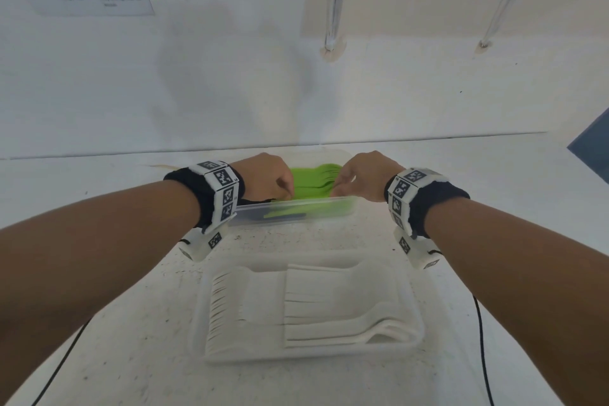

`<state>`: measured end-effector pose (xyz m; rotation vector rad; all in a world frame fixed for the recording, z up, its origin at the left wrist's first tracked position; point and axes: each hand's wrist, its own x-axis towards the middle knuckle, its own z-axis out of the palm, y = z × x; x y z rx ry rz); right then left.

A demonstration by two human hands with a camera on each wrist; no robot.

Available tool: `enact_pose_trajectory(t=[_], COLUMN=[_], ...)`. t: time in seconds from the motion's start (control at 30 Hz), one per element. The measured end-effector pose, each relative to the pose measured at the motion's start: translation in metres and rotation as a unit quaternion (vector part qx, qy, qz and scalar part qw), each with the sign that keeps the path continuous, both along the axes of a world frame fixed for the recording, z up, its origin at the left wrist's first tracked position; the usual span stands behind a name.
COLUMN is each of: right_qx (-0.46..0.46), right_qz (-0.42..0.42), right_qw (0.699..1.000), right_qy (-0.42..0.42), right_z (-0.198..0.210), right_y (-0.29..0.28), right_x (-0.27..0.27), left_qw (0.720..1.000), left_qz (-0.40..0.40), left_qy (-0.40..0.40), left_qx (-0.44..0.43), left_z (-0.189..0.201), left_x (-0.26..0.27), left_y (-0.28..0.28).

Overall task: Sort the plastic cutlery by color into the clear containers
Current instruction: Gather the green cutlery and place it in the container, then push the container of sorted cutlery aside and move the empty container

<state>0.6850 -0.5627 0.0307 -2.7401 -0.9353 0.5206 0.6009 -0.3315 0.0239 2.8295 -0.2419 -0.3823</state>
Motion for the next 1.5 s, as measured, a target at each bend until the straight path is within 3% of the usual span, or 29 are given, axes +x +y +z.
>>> enact_pose_trajectory(t=[0.2, 0.33, 0.63, 0.83, 0.97, 1.03, 1.17, 1.5], right_qx=[0.019, 0.038, 0.030, -0.015, 0.015, 0.044, 0.060, 0.044], right_qz=[-0.029, -0.073, -0.200, -0.243, -0.218, -0.226, -0.229, -0.193], right_qw=[0.998, 0.996, 0.979, 0.968, 0.975, 0.973, 0.972, 0.979], right_qy=[-0.058, -0.038, -0.028, 0.062, 0.035, 0.028, 0.014, -0.045], right_z=[0.006, 0.019, 0.012, -0.019, -0.041, -0.051, -0.055, -0.057], right_y=[-0.007, -0.016, -0.062, -0.091, -0.098, -0.100, -0.096, -0.047], right_x=[-0.014, -0.035, -0.101, -0.137, -0.146, -0.146, -0.144, -0.097], left_qw=[0.998, 0.991, 0.977, 0.969, 0.918, 0.911, 0.937, 0.912], left_qz=[0.052, 0.107, 0.178, 0.237, 0.311, 0.322, 0.310, 0.395], left_qy=[-0.032, -0.060, -0.079, 0.040, 0.125, 0.112, 0.048, 0.013], left_qx=[-0.010, -0.054, -0.090, -0.055, -0.212, -0.232, -0.153, -0.114], left_z=[0.005, 0.017, 0.030, -0.005, -0.017, -0.020, -0.032, -0.030], left_x=[-0.009, -0.027, -0.122, -0.197, -0.229, -0.236, -0.235, -0.202], left_y=[0.003, 0.007, 0.020, 0.028, 0.008, -0.003, -0.014, 0.004])
